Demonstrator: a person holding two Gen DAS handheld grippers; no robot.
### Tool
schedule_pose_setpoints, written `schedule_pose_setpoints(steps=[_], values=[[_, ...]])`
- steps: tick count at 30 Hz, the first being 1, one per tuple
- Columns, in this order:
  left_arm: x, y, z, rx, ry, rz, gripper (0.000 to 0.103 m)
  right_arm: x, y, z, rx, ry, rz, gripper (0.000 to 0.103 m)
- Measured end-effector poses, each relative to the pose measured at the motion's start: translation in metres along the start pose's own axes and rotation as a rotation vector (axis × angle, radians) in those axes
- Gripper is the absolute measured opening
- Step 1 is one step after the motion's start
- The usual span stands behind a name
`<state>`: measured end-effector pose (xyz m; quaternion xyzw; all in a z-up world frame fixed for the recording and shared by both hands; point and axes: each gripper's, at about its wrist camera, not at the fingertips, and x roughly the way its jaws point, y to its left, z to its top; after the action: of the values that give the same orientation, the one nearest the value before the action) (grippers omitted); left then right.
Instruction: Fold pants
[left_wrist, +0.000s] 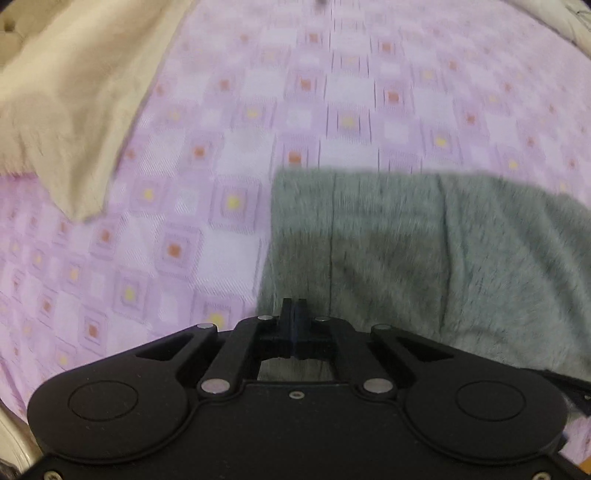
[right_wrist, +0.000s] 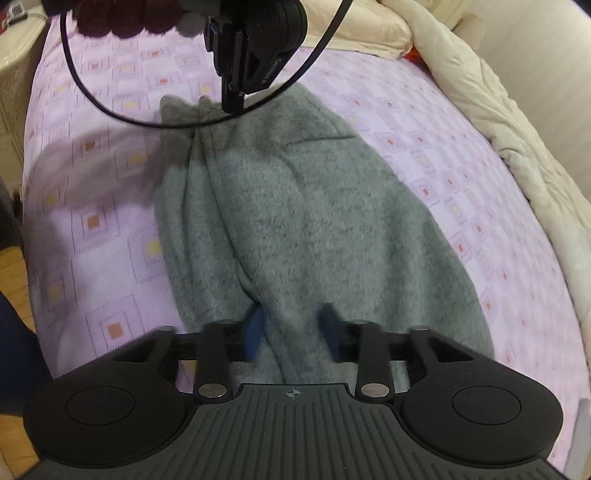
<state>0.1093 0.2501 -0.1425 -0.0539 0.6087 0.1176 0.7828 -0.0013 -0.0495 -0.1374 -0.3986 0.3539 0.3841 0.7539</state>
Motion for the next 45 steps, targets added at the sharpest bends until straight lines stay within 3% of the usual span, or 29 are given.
schedule_pose_setpoints(steps=[4,8,12,15,17,19,21,23,28,34,35,36,41,45], values=[[-0.05,0.006,-0.003,0.014,-0.113,-0.008,0.0,-0.028,-0.02,0.008,0.107,-0.062,-0.001,0.009],[-0.079,0.023,-0.014,-0.011,-0.127,-0.04,0.0,-0.055,-0.018,0.006,0.135,-0.1,0.045,0.009],[-0.066,0.024,-0.038,0.026,-0.071,-0.013,0.0,-0.036,0.01,0.0,0.077,-0.02,0.156,0.006],[-0.055,0.021,-0.05,0.042,-0.018,-0.02,0.001,-0.009,0.04,-0.008,-0.042,0.086,0.171,0.006],[-0.056,0.016,-0.047,0.039,-0.019,-0.034,0.006,-0.014,0.045,-0.01,-0.053,0.066,0.157,0.006],[-0.059,0.015,-0.04,0.027,-0.039,-0.051,0.009,-0.032,0.043,-0.006,-0.041,-0.015,0.083,0.006],[-0.058,0.015,-0.03,0.015,-0.046,-0.073,0.01,-0.045,0.042,0.0,-0.071,-0.084,-0.007,0.014],[-0.051,0.013,-0.023,0.014,-0.037,-0.079,0.013,-0.043,0.041,0.007,-0.097,-0.101,-0.045,0.023],[-0.026,0.008,-0.009,0.029,0.039,-0.056,0.013,-0.012,0.042,0.023,-0.12,-0.084,-0.012,0.026],[-0.037,0.018,-0.003,0.007,0.021,-0.051,0.013,0.012,0.049,0.039,-0.146,-0.071,0.031,0.026],[-0.041,0.021,-0.003,0.008,0.015,-0.05,0.013,0.013,0.046,0.042,-0.125,-0.07,0.05,0.02],[-0.044,0.022,-0.001,0.011,0.009,-0.048,0.013,0.012,0.039,0.046,-0.078,-0.076,0.082,0.004],[-0.072,0.023,0.002,0.059,-0.048,-0.038,0.013,-0.019,-0.001,0.052,0.24,-0.122,0.237,0.004],[-0.077,-0.001,-0.001,0.129,-0.074,-0.064,0.013,-0.017,0.006,0.042,0.29,-0.065,0.354,0.004]])
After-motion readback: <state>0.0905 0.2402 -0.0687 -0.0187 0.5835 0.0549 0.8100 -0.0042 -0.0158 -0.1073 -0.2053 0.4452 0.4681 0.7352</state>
